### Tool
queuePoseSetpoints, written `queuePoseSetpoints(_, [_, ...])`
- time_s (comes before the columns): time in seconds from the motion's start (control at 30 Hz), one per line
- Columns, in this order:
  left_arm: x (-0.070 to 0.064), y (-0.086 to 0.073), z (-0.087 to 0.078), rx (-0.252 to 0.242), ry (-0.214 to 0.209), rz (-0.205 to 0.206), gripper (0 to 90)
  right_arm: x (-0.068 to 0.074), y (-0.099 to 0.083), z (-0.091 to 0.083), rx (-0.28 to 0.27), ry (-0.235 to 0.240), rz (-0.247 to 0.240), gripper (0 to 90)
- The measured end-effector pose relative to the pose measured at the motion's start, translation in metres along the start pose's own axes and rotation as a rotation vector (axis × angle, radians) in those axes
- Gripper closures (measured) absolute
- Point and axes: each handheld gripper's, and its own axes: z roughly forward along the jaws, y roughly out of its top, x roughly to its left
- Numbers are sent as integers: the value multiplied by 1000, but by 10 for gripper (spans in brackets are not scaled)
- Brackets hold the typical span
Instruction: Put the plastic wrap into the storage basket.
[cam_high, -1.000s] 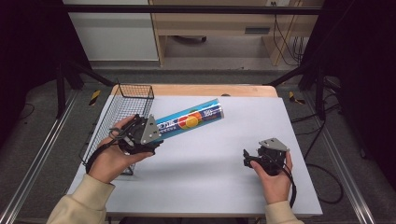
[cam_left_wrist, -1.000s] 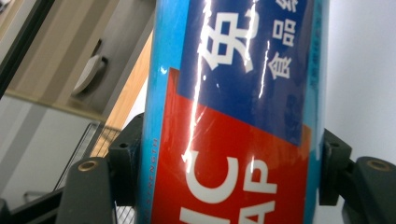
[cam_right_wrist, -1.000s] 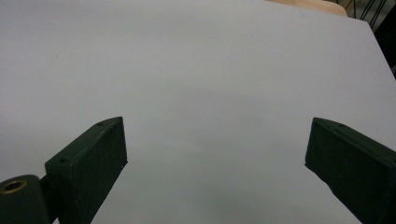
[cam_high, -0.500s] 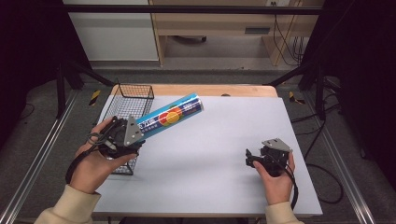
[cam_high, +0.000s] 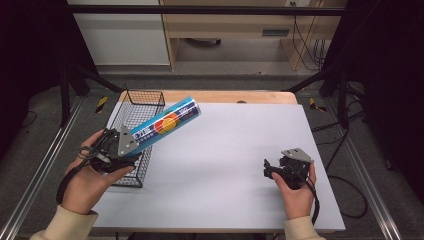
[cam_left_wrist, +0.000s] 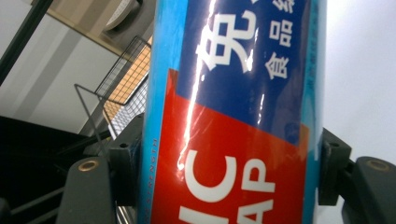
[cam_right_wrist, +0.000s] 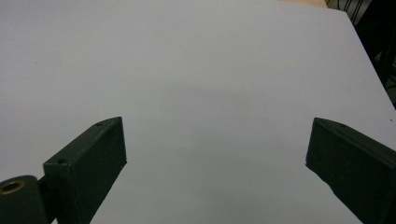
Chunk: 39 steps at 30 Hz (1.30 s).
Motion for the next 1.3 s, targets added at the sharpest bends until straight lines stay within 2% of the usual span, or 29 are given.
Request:
queuePoseSetpoints(0.2, [6, -4, 1, 20, 3, -43, 306, 0, 0, 0, -1, -3, 5, 54])
queuePoseSetpoints(0.57, [8, -6, 3, 68, 37, -119, 307, 0, 1, -1, -6, 7, 7, 56])
queuePoseSetpoints(0.73, [8, -8, 4, 81, 38, -122, 307, -2, 1, -2, -6, 13, 4, 57])
queuePoseSetpoints(0.87, [7, -11, 3, 109, 47, -146, 307, -2, 0, -2, -3, 13, 10, 60])
queuePoseSetpoints(0.9, [7, -12, 4, 100, 52, -142, 307, -2, -1, -2, 1, 11, 12, 61])
queuePoseSetpoints(1.2, [10, -20, 5, 146, 55, -177, 308, -2, 0, -4, -17, 27, 24, 59])
queuePoseSetpoints(1.3, [10, -21, 5, 165, 54, -176, 308, -4, -1, -5, -14, 25, 30, 59])
